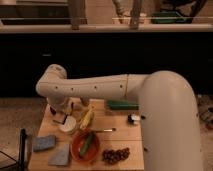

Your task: Place eraser in paper cup

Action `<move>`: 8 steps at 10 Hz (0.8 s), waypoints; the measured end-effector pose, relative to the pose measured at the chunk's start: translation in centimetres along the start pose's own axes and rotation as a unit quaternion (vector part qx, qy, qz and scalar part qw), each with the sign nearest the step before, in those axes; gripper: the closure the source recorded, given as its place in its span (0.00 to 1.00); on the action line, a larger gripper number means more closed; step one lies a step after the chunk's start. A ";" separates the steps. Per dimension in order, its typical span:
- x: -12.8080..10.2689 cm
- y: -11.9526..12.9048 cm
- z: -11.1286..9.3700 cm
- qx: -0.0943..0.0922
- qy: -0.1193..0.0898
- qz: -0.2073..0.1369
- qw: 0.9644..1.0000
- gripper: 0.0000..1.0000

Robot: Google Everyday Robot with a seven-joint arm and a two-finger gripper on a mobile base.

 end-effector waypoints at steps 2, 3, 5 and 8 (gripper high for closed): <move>-0.3 -0.1 0.3 -0.001 -0.007 -0.005 1.000 1.00; -0.3 -0.2 0.1 -0.001 -0.012 -0.009 1.000 1.00; -0.7 -0.2 0.2 -0.010 -0.034 -0.024 0.999 1.00; -1.2 0.4 0.4 -0.025 -0.067 -0.040 0.997 1.00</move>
